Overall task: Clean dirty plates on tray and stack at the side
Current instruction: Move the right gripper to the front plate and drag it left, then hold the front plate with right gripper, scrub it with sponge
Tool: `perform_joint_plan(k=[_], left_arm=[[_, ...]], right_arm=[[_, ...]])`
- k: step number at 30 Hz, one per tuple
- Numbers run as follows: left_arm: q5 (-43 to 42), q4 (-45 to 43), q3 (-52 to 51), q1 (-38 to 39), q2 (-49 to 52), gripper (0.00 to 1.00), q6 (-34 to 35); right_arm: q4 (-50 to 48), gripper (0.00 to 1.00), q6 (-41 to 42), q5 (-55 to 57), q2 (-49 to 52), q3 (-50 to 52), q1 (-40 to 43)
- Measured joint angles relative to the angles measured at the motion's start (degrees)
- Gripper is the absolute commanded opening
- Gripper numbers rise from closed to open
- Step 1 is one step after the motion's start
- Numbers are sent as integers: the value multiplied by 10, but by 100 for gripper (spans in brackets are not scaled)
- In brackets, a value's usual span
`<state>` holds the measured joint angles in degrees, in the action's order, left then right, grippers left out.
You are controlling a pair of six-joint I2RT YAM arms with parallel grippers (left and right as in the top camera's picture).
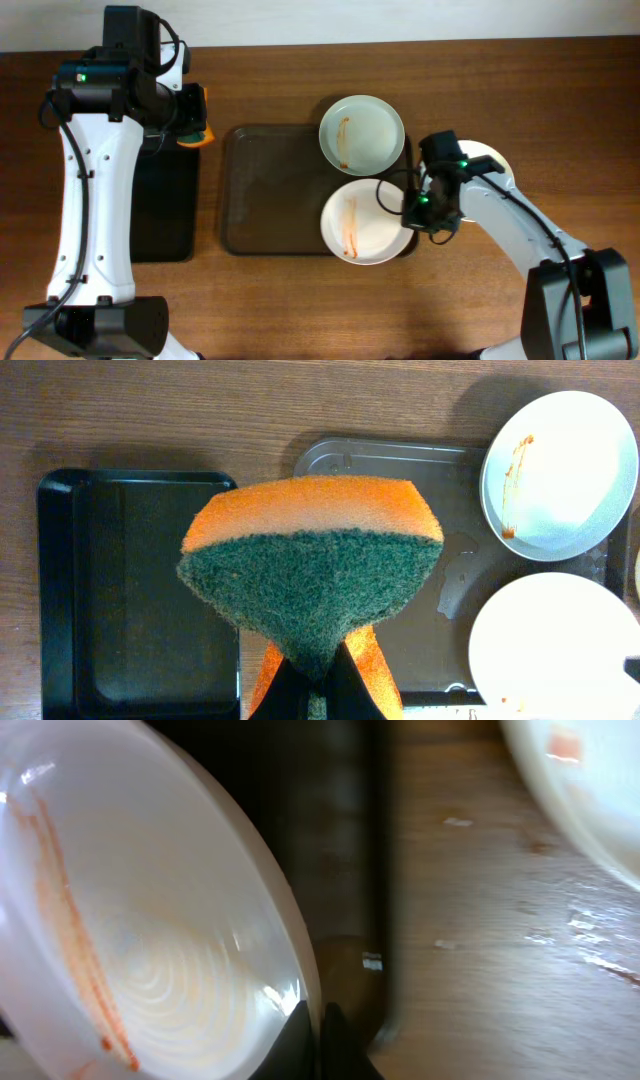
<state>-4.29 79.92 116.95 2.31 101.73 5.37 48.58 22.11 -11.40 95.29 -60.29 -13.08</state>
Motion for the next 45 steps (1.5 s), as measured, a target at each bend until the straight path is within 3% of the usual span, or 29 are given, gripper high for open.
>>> perform_joint_plan(k=[7, 15, 23, 34, 40, 43, 45], left_arm=[[-2, -8, -47, 0, 0, 0, 0], [-50, -184, -299, 57, 1, 0, 3], [-56, -386, -477, 106, 0, 0, 2], [-44, -421, -508, 138, 55, 0, -24], [-14, -578, -513, 140, 71, 0, -26], [-11, -555, -509, 140, 73, 0, -26], [-21, -481, -497, 137, 72, 0, -28]], right_arm=[[-199, 4, 165, 34, 46, -7, -184], [-264, 4, 239, 25, 110, -7, -189], [-300, 4, 262, -7, 129, -9, -188], [-300, 4, 261, -13, 130, -9, -188], [-297, 4, 272, -13, 130, -10, -187], [-295, 4, 273, -14, 130, -10, -187], [-292, 4, 269, -18, 130, -10, -187]])
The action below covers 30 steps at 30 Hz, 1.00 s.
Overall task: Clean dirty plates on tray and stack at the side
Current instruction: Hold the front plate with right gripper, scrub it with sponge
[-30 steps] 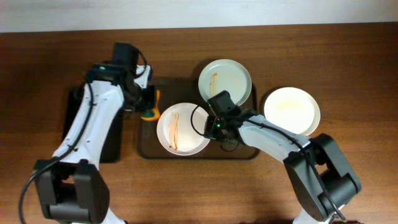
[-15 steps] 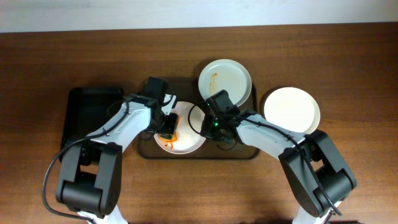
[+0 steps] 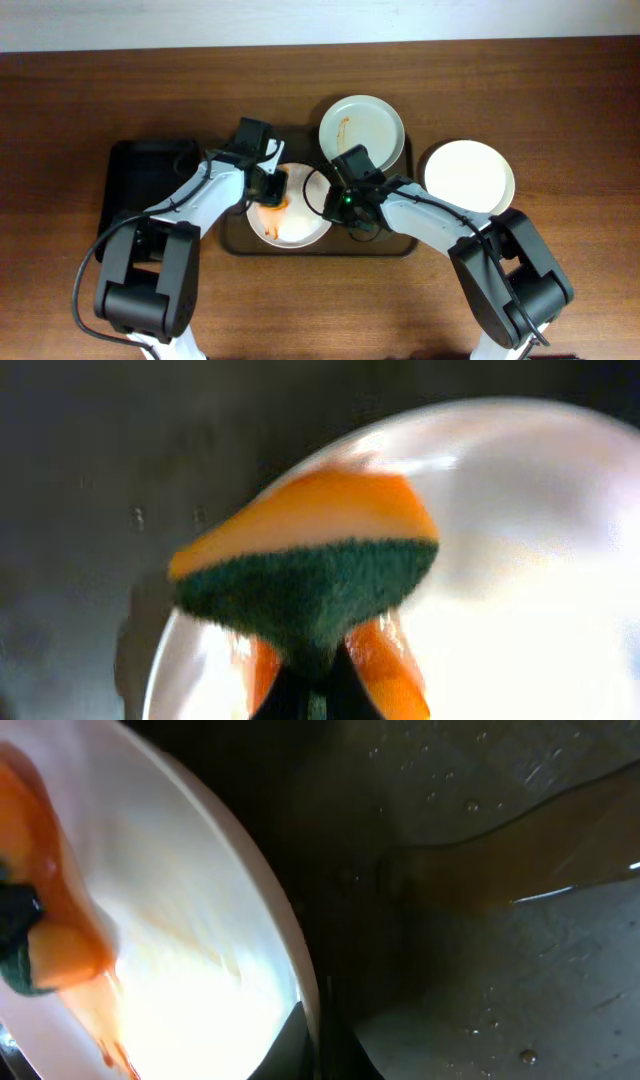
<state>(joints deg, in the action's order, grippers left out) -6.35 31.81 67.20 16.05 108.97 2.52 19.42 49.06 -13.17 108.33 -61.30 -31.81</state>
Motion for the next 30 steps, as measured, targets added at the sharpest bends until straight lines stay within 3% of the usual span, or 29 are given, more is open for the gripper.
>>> perform_joint_plan(k=[6, 9, 13, 16, 21, 24, 27, 30], left_arm=[[-112, 168, 12, -17, 0, 0, -108], [-147, 199, 12, -17, 4, 0, -139], [-186, 177, 10, -20, 7, 0, -145], [-191, 79, 5, -28, 11, 0, -105], [-51, -38, 5, -26, 11, 0, 14], [3, -12, 11, -20, 11, 0, 51], [21, 85, 27, -21, 9, 0, 63], [-36, 157, 36, -30, 9, 0, 59]], right_arm=[[3, 4, -11, -4, 0, 0, 0], [3, 4, -13, -4, 0, 0, 0], [3, 4, -12, -8, 0, 0, 0], [2, 4, -9, -9, 0, 0, 0], [1, 4, 1, -9, 1, 0, 0], [-2, 4, 1, -11, 2, -1, 0], [0, 4, -4, -20, 3, -1, -1], [2, 4, -11, -22, 3, -1, -2]])
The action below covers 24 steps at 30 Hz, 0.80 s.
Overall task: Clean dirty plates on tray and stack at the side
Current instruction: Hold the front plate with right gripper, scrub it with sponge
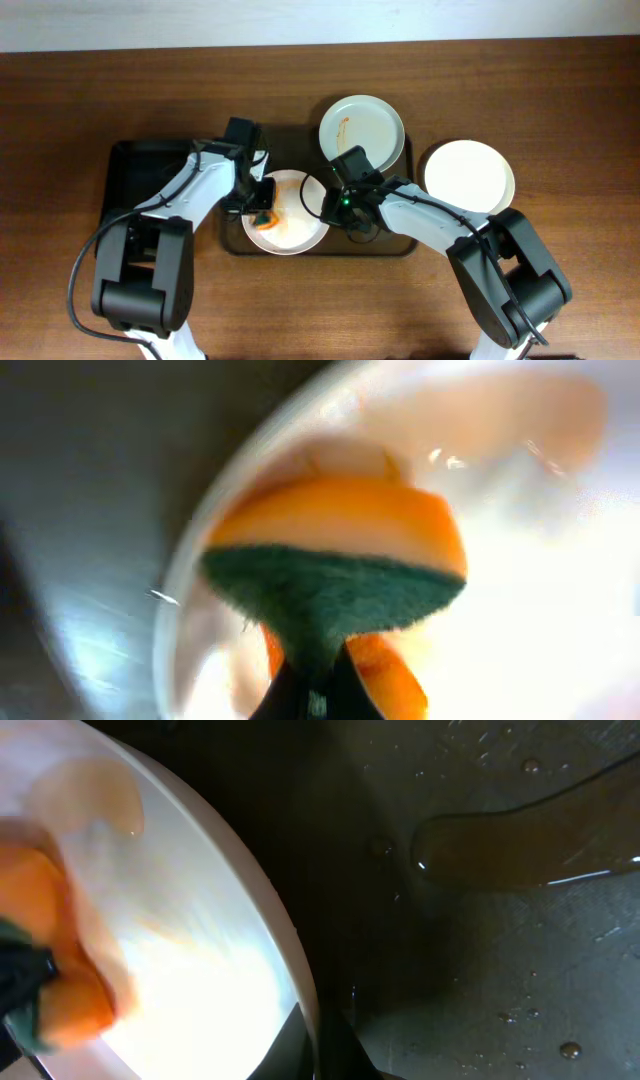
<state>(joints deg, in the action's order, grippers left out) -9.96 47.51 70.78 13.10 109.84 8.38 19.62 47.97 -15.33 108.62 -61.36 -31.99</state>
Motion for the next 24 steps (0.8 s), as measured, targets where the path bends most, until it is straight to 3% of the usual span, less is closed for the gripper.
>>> perform_joint_plan(k=[4, 7, 10, 14, 21, 24], left_arm=[[-156, 1, -2, -1, 3, 0, -9], [-170, -91, -5, -1, 4, 0, -5], [-87, -140, -5, 0, 4, 0, 32], [29, -126, -5, 2, 4, 0, 43], [89, 52, 45, 14, 6, 0, 2], [101, 67, 100, 27, 7, 0, -13]], right_arm=[[1, 4, 0, 0, 0, 0, 0], [2, 4, 1, 0, 0, 0, 0], [2, 4, 0, 0, 0, 0, 0], [2, 4, 1, 0, 0, 0, 0], [2, 4, -1, -2, 0, 0, 0], [2, 4, 0, -3, 0, 0, 0]])
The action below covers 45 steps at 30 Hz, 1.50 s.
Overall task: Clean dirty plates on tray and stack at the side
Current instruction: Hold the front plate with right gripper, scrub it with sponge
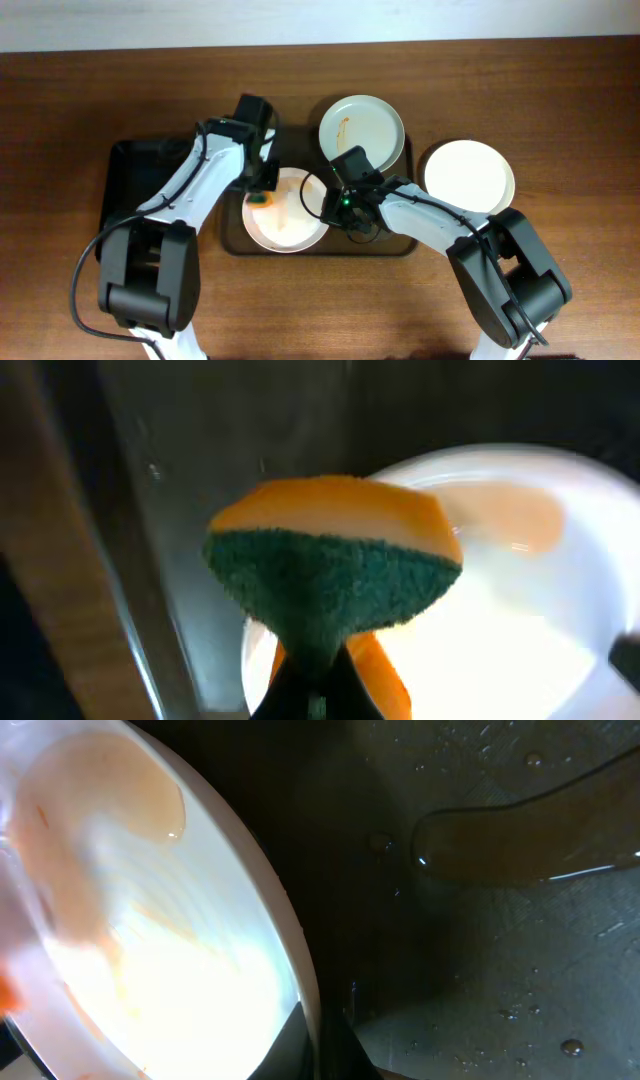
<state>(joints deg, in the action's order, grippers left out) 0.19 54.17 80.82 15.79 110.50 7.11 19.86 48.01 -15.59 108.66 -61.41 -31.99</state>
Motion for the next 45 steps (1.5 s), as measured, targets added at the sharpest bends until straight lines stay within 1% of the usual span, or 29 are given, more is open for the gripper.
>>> perform_joint_plan(k=[1, 4, 7, 10, 12, 14, 16, 18, 23, 26, 28, 30, 32, 33, 35, 36, 37, 38, 39, 41, 42, 45], left_arm=[[23, -12, 23, 9, 0, 0, -5], [60, -27, 23, 11, 13, 0, -7], [70, -26, 23, 12, 43, 0, -7], [70, -26, 23, 21, 50, 0, -6], [55, -25, 23, 31, 50, 0, -6], [22, -26, 23, 47, 53, 0, -6], [-32, -24, 23, 59, 70, 0, -6], [-64, -9, 31, 54, 81, 0, -6], [-95, 9, 36, 41, 88, 0, -2], [-68, -4, 36, 28, 88, 0, 19], [-17, -8, 36, 19, 88, 0, 58], [11, -2, 37, 19, 88, 0, 90], [23, 16, 39, 17, 88, 0, 103], [20, 30, 40, 15, 88, 0, 96], [3, 64, 42, 7, 90, 0, 73], [-10, 98, 44, 4, 92, 0, 61], [-22, 106, 44, 3, 93, 0, 54], [-42, 115, 44, 1, 94, 0, 42], [-90, 125, 44, -2, 96, 0, 18], [-127, 118, 44, -2, 99, 0, 2], [-151, 100, 44, -2, 101, 0, -7], [-177, 71, 45, -8, 101, 0, -16]], right_arm=[[0, 4, 0, 0, 0, 0, 0], [0, 4, 0, 0, 0, 0, 0], [0, 4, 0, 0, 0, 0, 0], [0, 4, 0, 0, 0, 0, 0], [0, 4, 0, 0, 0, 0, 0], [0, 4, 0, 0, 0, 0, 0], [1, 4, 0, 0, 0, 0, 0], [1, 4, 0, 0, 0, 0, 0], [2, 4, 0, 0, 0, 0, 0], [-2, 4, 0, -2, 1, 0, 0], [-2, 4, 0, -2, 1, 0, 0], [-2, 4, 0, -2, 1, 0, 0], [-2, 4, 0, -2, 1, 0, 0], [-2, 4, 0, -2, 1, 0, 0], [-2, 4, -1, -4, 1, 0, 0], [-2, 4, -2, -4, 1, 0, 0], [-2, 4, -2, -4, 1, 0, 0], [-2, 4, -2, -4, 1, 0, 0], [0, 4, -2, -4, 1, 0, 0], [0, 4, -2, -4, 1, 0, 0], [1, 4, -1, -4, 1, 0, 0], [0, 5, 2, -4, 1, 0, 1]])
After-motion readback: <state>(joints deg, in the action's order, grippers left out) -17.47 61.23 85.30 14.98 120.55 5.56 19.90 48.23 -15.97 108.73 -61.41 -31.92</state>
